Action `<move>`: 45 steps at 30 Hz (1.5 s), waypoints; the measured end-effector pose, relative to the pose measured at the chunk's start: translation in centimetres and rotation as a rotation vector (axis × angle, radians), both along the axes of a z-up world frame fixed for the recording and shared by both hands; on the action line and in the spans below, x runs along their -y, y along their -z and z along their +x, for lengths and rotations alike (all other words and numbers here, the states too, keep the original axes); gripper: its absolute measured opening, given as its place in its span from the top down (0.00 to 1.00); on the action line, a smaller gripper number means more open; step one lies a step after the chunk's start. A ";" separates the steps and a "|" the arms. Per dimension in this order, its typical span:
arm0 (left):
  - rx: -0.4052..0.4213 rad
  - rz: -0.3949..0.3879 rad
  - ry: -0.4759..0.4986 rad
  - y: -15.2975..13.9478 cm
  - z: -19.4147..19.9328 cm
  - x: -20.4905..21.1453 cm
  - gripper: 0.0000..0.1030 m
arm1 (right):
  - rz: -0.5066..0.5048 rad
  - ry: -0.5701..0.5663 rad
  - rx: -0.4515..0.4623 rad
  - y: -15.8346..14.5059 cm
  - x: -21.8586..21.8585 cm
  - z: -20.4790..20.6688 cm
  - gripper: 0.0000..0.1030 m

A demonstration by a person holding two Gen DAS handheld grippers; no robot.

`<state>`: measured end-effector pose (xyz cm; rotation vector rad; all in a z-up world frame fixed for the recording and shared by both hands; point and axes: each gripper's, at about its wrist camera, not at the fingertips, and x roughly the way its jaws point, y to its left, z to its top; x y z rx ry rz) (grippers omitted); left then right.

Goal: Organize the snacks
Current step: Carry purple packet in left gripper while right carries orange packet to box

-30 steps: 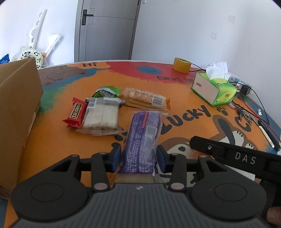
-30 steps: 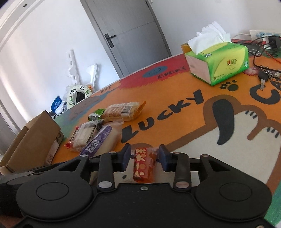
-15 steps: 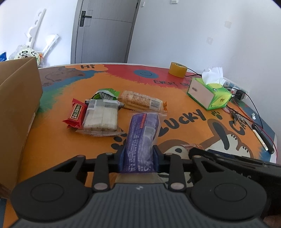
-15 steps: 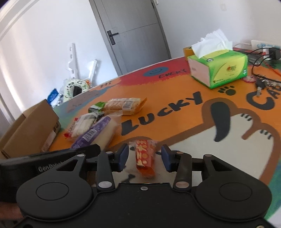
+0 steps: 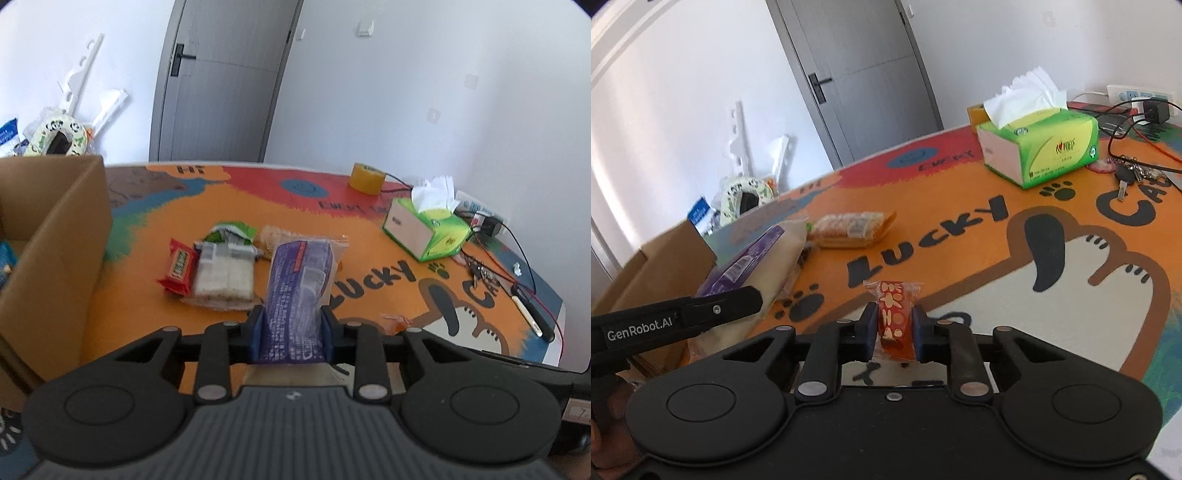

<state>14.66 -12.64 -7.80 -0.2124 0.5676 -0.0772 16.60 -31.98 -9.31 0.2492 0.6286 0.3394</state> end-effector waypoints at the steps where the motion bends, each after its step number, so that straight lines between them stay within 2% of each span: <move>1: 0.005 -0.002 -0.003 -0.2 -0.2 -0.1 0.71 | 0.010 -0.001 0.006 -0.2 0.0 -0.1 0.80; 13: 0.097 0.002 -0.053 -3.7 -3.0 -2.5 0.71 | 0.081 -0.054 0.111 -3.9 -2.1 -0.9 0.80; 28: 0.191 0.007 -0.159 -7.1 -6.4 -7.2 0.71 | 0.109 -0.162 0.208 -7.8 -6.9 -2.4 0.81; 45: 0.222 -0.020 -0.290 -7.9 -8.1 -13.2 0.71 | 0.109 -0.283 0.253 -9.8 -13.3 -1.5 0.81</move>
